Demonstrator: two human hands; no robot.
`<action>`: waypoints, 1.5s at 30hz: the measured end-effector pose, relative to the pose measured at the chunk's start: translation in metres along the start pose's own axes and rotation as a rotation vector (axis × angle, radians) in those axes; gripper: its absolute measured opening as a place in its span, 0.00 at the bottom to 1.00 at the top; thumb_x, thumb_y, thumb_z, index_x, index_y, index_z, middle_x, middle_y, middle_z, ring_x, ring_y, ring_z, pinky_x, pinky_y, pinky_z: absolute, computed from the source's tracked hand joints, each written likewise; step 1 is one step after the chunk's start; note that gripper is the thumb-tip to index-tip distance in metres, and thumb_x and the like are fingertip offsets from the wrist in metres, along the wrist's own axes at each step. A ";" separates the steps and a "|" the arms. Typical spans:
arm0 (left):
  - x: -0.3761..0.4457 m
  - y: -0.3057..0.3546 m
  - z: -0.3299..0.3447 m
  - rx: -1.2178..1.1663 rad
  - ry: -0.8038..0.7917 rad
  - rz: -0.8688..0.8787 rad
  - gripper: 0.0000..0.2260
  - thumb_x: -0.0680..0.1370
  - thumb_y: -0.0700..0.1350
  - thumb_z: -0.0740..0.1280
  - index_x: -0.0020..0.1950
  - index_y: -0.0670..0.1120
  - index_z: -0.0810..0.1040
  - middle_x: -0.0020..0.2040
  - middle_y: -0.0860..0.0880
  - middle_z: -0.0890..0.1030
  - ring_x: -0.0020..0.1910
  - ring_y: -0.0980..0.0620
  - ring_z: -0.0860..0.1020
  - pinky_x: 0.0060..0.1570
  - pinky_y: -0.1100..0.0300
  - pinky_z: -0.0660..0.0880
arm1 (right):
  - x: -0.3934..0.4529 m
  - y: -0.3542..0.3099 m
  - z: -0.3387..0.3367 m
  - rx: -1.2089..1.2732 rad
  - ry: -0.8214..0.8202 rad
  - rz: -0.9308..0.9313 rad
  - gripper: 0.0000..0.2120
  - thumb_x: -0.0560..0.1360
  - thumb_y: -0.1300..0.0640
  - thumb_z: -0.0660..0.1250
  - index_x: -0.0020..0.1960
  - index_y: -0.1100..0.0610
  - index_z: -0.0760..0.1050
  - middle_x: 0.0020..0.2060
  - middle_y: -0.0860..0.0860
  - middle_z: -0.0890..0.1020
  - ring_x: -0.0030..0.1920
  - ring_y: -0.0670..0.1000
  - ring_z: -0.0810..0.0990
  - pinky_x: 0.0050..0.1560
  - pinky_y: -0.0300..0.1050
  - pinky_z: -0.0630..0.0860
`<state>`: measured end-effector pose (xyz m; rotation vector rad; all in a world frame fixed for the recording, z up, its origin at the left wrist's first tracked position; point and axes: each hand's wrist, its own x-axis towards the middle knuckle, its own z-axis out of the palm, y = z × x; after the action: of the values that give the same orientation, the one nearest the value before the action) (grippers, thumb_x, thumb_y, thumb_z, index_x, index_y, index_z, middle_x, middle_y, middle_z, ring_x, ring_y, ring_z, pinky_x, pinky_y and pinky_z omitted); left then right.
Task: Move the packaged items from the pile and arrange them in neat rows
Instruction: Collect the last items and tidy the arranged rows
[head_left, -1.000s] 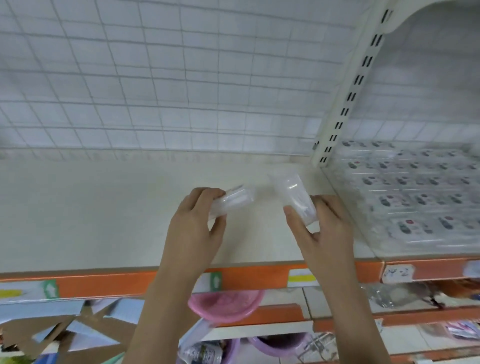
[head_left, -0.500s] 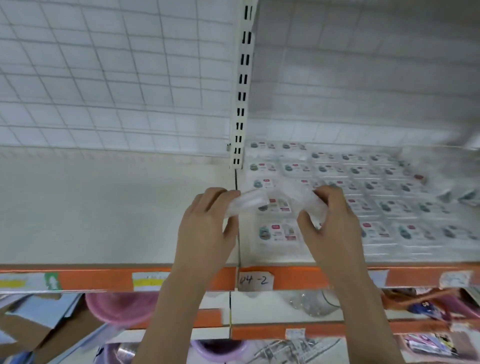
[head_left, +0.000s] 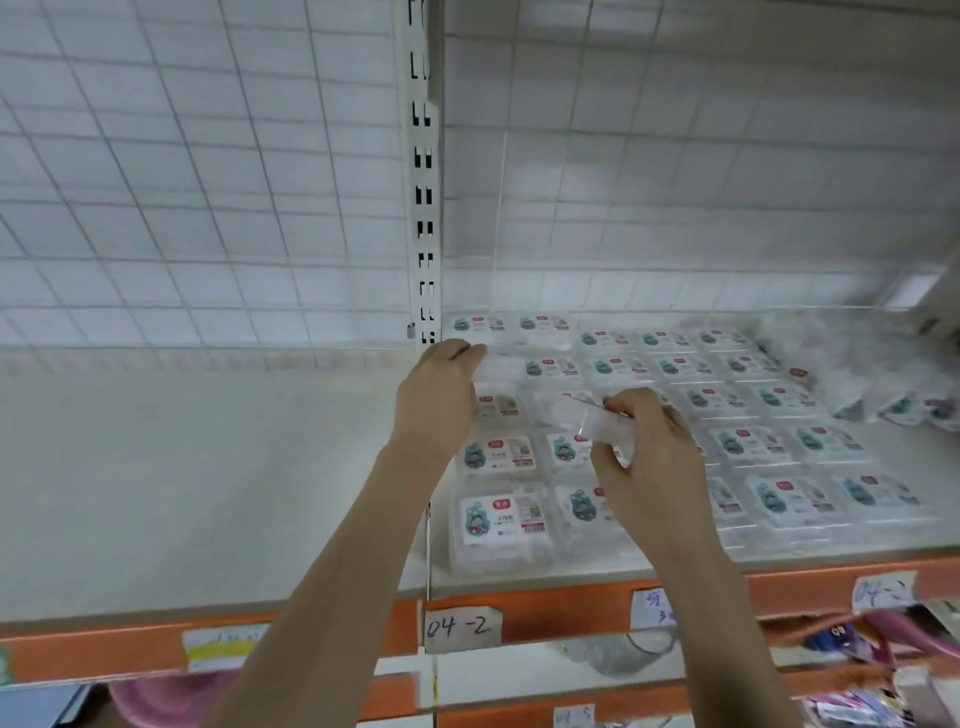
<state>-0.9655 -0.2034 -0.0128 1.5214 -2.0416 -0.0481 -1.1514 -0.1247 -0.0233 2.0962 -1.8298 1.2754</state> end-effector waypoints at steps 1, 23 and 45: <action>0.002 -0.001 0.002 0.012 -0.023 0.002 0.21 0.76 0.33 0.61 0.69 0.44 0.69 0.66 0.47 0.71 0.64 0.48 0.69 0.61 0.55 0.70 | 0.002 0.002 0.001 -0.014 -0.007 0.003 0.16 0.66 0.69 0.70 0.50 0.61 0.72 0.41 0.54 0.80 0.45 0.56 0.76 0.40 0.42 0.68; 0.020 -0.008 0.015 0.098 -0.127 -0.030 0.16 0.80 0.40 0.57 0.69 0.44 0.67 0.69 0.48 0.69 0.71 0.51 0.61 0.67 0.62 0.59 | 0.070 0.039 0.044 -0.375 -0.302 -0.352 0.16 0.64 0.60 0.76 0.49 0.64 0.78 0.44 0.58 0.82 0.45 0.58 0.81 0.47 0.50 0.79; 0.007 0.003 -0.021 0.190 -0.216 -0.097 0.25 0.79 0.48 0.60 0.74 0.47 0.56 0.75 0.47 0.55 0.71 0.47 0.60 0.67 0.53 0.63 | 0.084 -0.004 0.039 -0.214 -0.445 -0.164 0.18 0.77 0.57 0.57 0.66 0.58 0.68 0.63 0.54 0.72 0.64 0.54 0.67 0.66 0.44 0.61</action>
<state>-0.9592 -0.2023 0.0091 1.8004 -2.1897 -0.0593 -1.1329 -0.2104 0.0050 2.4822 -1.7902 0.5779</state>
